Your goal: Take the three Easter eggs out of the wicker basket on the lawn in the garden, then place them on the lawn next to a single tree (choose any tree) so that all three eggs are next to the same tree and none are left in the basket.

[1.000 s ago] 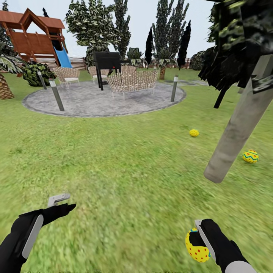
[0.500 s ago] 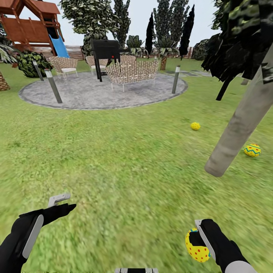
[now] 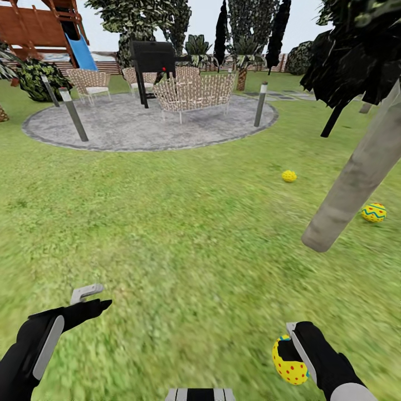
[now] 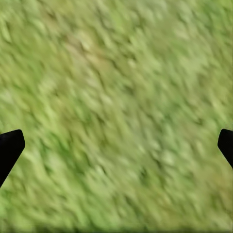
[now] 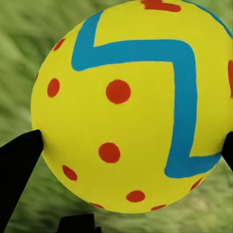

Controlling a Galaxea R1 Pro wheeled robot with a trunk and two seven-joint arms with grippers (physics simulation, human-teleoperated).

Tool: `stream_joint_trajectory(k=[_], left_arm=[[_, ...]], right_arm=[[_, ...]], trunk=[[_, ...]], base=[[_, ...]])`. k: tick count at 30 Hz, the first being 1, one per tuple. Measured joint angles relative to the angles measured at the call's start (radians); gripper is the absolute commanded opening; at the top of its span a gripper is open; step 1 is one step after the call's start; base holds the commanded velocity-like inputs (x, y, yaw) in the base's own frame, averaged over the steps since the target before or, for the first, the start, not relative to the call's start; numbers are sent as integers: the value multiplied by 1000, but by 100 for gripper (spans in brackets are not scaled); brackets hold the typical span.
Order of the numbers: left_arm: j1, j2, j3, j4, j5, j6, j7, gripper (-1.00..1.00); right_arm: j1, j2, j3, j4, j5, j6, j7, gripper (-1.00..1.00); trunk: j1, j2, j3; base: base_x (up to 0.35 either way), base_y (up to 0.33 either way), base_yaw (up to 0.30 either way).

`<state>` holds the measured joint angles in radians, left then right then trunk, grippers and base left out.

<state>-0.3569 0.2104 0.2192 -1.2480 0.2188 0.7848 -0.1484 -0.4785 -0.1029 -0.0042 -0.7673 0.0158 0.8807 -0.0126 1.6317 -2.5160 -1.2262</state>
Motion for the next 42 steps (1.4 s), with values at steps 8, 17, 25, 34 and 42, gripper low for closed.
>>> stream_joint_trajectory(k=[8,17,25,34,42], left_arm=[[0,0,0,0,0,0,-1,100],[0,-1,0,2,0,0,-1,100],[0,-2,0,1,0,0,-1,100],[0,-2,0,0,0,0,-1,100],[0,-2,0,0,0,0,-2,100]], right_arm=[[0,0,0,0,0,0,0,-100],[0,0,0,0,0,0,0,-100],[0,0,0,0,0,0,0,-100],[0,0,0,0,0,0,0,-100],[0,-1,-1,-2,0,0,0,-100]], trunk=[[-1,0,0],[-1,0,0],[0,0,-4],[5,-2,-39],[8,-4,-70]], base=[[119,0,0],[336,0,0],[134,0,0],[0,0,0],[0,0,0]])
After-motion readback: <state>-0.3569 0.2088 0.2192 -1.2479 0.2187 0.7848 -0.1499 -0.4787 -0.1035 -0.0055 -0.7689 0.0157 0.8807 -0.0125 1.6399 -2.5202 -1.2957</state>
